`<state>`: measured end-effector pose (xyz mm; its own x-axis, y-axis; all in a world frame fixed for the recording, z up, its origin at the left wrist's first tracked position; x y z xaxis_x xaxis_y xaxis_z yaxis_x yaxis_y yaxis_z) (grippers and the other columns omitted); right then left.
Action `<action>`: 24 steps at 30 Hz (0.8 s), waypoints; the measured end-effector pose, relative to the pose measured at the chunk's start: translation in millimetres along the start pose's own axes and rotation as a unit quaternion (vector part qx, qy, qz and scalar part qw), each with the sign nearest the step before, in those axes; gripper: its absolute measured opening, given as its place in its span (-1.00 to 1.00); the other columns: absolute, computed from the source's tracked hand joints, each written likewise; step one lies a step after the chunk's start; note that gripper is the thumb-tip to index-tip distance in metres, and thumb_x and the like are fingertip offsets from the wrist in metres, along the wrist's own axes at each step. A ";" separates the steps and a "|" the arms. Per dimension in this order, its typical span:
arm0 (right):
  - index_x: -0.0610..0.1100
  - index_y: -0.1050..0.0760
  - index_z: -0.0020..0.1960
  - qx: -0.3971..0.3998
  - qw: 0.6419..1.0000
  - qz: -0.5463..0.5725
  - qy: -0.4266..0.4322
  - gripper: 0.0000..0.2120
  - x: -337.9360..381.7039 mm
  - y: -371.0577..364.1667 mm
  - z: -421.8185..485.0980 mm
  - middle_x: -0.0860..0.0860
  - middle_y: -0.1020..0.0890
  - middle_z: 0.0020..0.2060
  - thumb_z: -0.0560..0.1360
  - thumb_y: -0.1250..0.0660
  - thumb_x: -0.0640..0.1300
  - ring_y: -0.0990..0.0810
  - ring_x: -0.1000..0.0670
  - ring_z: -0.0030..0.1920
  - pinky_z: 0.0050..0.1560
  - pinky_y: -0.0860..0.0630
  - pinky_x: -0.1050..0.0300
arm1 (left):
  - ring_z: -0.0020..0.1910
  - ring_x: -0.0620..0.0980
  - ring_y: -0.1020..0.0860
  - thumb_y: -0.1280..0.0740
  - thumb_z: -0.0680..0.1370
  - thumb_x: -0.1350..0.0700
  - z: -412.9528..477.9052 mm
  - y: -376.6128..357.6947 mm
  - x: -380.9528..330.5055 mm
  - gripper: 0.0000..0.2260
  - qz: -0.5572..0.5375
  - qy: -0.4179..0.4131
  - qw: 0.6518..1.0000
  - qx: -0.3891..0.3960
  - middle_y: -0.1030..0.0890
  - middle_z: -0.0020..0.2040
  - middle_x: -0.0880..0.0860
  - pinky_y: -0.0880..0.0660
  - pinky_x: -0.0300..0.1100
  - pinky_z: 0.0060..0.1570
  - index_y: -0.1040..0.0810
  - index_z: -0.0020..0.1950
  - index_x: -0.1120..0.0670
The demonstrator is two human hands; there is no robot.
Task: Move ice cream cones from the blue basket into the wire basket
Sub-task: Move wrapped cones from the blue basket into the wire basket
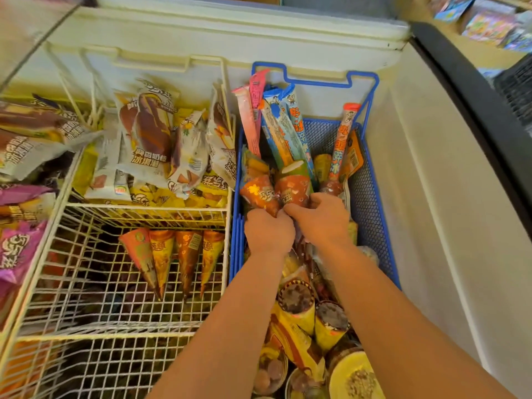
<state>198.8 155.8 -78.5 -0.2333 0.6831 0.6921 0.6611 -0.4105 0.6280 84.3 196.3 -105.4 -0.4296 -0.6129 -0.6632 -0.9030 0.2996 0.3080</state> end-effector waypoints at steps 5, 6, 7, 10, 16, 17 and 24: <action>0.02 -0.67 -0.06 0.088 0.957 0.276 -0.005 -0.86 2.8 13.0 -30.8 0.06 -0.75 -0.17 0.40 -0.52 -0.13 -0.70 0.07 -0.21 -0.39 -0.60 0.17 | 0.00 0.05 -0.62 -0.32 0.57 0.01 -40.0 32.3 -23.6 -0.73 0.058 -0.140 0.988 -0.007 -0.64 0.05 0.07 -0.50 -0.16 -0.18 -0.54 0.19 0.12; 0.02 -0.67 -0.03 0.109 0.944 0.311 -0.001 -0.84 5.9 14.1 -37.7 0.06 -0.75 -0.15 0.41 -0.51 -0.14 -0.67 0.10 -0.24 -0.40 -0.56 0.22 | -0.03 -0.01 -0.60 -0.32 0.58 0.01 -46.6 42.0 -26.6 -0.77 0.055 -0.156 0.986 0.008 -0.64 0.01 0.01 -0.47 -0.19 -0.18 -0.55 0.18 0.07; -0.01 -0.68 -0.01 0.129 0.931 0.340 0.002 -0.83 10.8 14.1 -45.7 0.04 -0.75 -0.14 0.41 -0.51 -0.14 -0.65 0.08 -0.25 -0.39 -0.55 0.23 | -0.07 -0.04 -0.59 -0.33 0.58 0.02 -52.7 54.1 -27.7 -0.82 0.050 -0.164 0.985 0.028 -0.64 -0.04 -0.04 -0.47 -0.18 -0.15 -0.56 0.16 0.02; -0.05 -0.67 0.07 0.184 0.903 0.389 0.014 -0.78 29.1 4.3 -66.3 -0.01 -0.72 -0.17 0.42 -0.50 -0.14 -0.59 0.03 -0.25 -0.33 -0.55 0.15 | -0.29 -0.15 -0.51 -0.33 0.59 0.07 -65.5 95.1 -21.6 -0.94 0.021 -0.157 0.980 0.118 -0.59 -0.31 -0.17 -0.45 -0.15 -0.15 -0.60 0.01 -0.07; 0.08 -0.60 0.13 0.241 0.922 0.298 0.055 -0.70 72.5 -72.5 -114.9 0.08 -0.73 -0.06 0.43 -0.49 -0.15 -0.70 0.09 -0.12 -0.18 -0.67 0.09 | -0.32 -0.09 -0.51 -0.33 0.59 0.15 -57.7 192.7 15.1 -0.92 0.065 -0.117 0.989 0.058 -0.59 -0.34 -0.15 -0.45 -0.08 -0.15 -0.59 -0.01 -0.02; 0.07 -0.59 0.14 0.245 0.928 0.273 0.058 -0.70 77.3 -90.8 -123.2 0.11 -0.72 -0.06 0.44 -0.48 -0.12 -0.69 0.10 -0.07 -0.09 -0.68 0.01 | -0.25 -0.05 -0.54 -0.34 0.58 0.16 -53.9 206.9 22.7 -0.89 0.075 -0.107 0.991 0.030 -0.61 -0.25 -0.11 -0.47 -0.04 -0.08 -0.58 -0.01 -0.05; -0.04 -0.50 0.21 0.258 0.952 0.163 -0.012 -0.69 63.3 -189.0 -139.9 -0.04 -0.66 0.06 0.49 -0.42 -0.09 -0.65 -0.10 0.06 0.07 -0.61 -0.18 | 0.03 0.12 -0.62 -0.37 0.56 0.06 -10.4 252.5 61.2 -0.88 0.208 -0.015 0.978 -0.019 -0.66 0.01 0.05 -0.53 0.18 0.14 -0.55 0.08 0.00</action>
<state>-40.7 192.1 -103.7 0.0561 0.5869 0.8077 0.9596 -0.2552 0.1188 -170.1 226.8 -61.1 -0.7594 -0.4217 -0.4955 -0.6506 0.4908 0.5795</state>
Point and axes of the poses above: each hand's wrist, its own z-axis towards the middle knuckle, its own y-axis out of the back of the hand, x = y × z, the point moved 5 cm from there along z, towards the middle knuckle
